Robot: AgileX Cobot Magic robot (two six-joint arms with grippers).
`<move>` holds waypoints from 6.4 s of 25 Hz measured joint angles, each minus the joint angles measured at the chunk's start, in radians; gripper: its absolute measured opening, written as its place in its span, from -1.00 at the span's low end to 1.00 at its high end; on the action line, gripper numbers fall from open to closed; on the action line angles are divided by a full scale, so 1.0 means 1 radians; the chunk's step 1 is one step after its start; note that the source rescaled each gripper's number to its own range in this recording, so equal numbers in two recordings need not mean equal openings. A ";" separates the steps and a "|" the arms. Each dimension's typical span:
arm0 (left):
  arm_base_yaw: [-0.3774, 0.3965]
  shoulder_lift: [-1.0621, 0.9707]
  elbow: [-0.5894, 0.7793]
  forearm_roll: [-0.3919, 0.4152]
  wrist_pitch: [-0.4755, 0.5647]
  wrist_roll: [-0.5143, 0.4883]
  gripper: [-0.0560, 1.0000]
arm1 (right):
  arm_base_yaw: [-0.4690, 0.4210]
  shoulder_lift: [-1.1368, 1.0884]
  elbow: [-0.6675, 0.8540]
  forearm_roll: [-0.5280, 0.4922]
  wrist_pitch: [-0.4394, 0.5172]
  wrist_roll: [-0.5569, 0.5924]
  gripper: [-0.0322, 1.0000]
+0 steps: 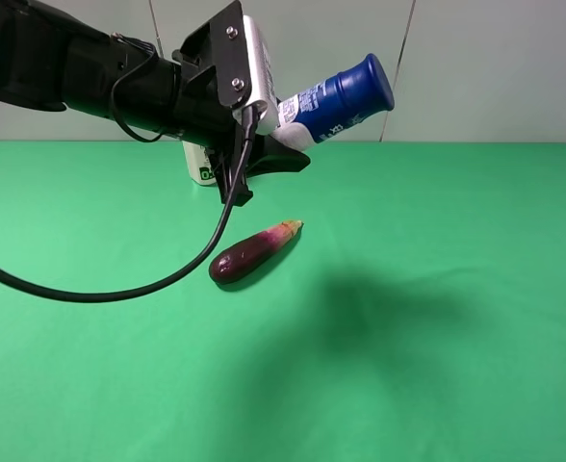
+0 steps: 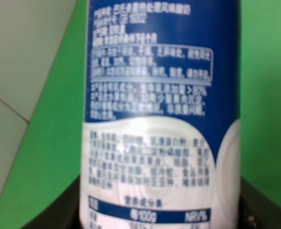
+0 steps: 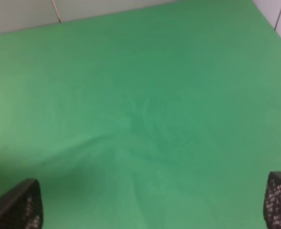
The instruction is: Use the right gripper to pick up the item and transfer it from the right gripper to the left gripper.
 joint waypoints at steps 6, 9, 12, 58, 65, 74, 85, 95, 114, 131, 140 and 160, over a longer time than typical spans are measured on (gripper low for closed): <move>0.001 -0.038 0.020 0.091 -0.022 -0.155 -0.89 | 0.000 0.000 0.000 0.000 0.000 0.000 1.00; 0.003 -0.107 0.023 0.247 -0.085 -0.444 -0.89 | 0.000 0.000 0.000 0.000 0.000 0.000 1.00; 0.012 -0.179 0.023 0.432 -0.116 -0.784 -0.89 | 0.000 0.000 0.000 0.000 0.000 0.000 1.00; 0.305 0.073 0.377 1.022 -0.557 -2.007 -0.89 | 0.000 0.000 0.000 0.001 0.000 0.000 1.00; 0.323 0.106 0.344 1.022 -0.573 -2.007 -0.89 | 0.000 0.000 0.000 0.001 0.000 0.000 1.00; 0.329 0.144 0.342 1.021 -0.575 -2.007 -0.89 | 0.000 0.000 0.000 0.001 0.000 0.000 1.00; 0.354 0.144 0.342 1.021 -0.569 -2.007 -0.89 | 0.000 0.000 0.000 0.001 0.000 0.000 1.00; 0.357 0.143 0.339 1.021 -0.563 -1.980 0.00 | 0.000 0.000 0.000 0.001 0.000 0.000 1.00; 0.357 -0.213 0.340 1.097 -0.417 -1.966 0.81 | 0.000 0.000 0.000 0.001 0.000 0.000 1.00; 0.357 -0.908 0.338 1.412 0.076 -2.127 0.82 | 0.000 0.000 0.000 0.001 0.000 0.000 1.00; 0.357 -1.258 0.399 1.589 0.329 -2.268 0.82 | 0.000 0.000 0.000 0.001 0.000 0.000 1.00; 0.357 -1.382 0.407 1.470 0.732 -2.268 0.82 | 0.000 0.000 0.000 0.001 0.000 0.000 1.00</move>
